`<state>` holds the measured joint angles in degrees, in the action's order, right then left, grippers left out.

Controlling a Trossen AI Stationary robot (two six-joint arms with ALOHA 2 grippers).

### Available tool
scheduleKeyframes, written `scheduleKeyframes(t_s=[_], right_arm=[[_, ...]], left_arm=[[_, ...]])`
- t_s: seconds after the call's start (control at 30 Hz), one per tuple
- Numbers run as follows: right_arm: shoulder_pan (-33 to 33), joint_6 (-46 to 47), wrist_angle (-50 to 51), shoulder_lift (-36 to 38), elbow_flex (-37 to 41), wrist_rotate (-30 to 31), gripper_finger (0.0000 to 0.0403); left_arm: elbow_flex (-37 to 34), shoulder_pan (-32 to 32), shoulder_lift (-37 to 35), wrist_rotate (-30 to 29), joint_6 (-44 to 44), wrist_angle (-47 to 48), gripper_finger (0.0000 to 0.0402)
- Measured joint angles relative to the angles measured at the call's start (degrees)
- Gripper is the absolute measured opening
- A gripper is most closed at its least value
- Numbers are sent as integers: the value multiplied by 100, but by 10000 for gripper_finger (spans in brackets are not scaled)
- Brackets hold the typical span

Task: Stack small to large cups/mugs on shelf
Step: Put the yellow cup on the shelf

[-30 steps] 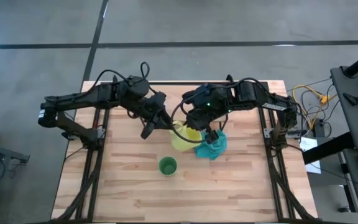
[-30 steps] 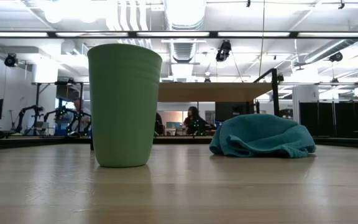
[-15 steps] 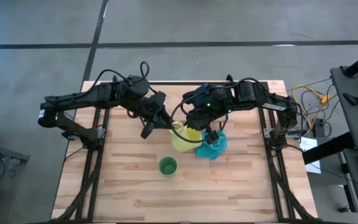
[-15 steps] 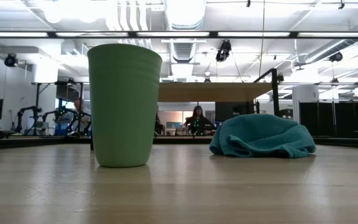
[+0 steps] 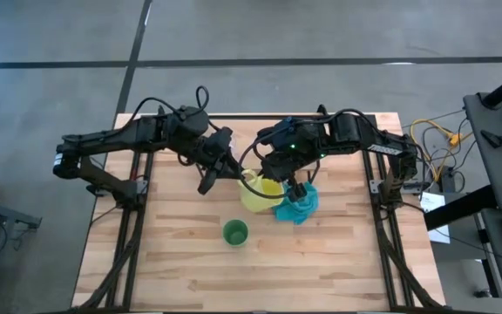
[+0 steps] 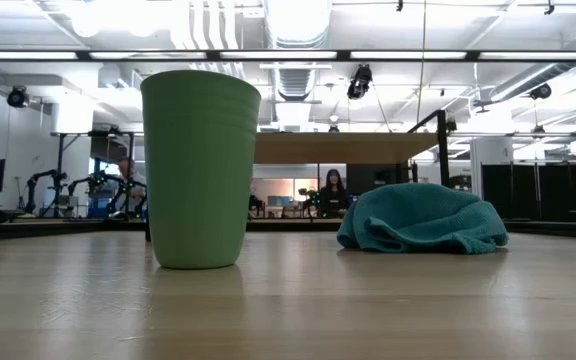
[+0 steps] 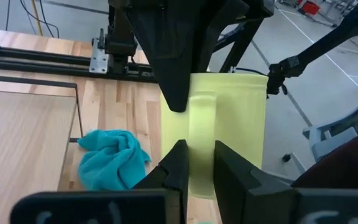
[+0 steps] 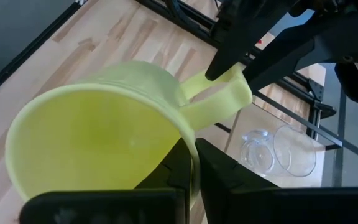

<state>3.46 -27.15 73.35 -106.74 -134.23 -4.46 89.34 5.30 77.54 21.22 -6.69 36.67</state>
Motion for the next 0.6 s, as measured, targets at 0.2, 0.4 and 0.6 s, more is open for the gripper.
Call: scheduleKeyframes(t_s=[0.2, 0.4, 0.6], right_arm=[[2, 17, 4, 0, 7, -3, 19], [0, 19, 29, 0, 7, -1, 19], [-2, 19, 162, 0, 4, 4, 20]], left_arm=[[-40, -2, -2, -78, 8, -17, 30], [-52, -2, -2, -125, 8, -24, 30], [-58, -2, 7, -180, 4, -38, 30]])
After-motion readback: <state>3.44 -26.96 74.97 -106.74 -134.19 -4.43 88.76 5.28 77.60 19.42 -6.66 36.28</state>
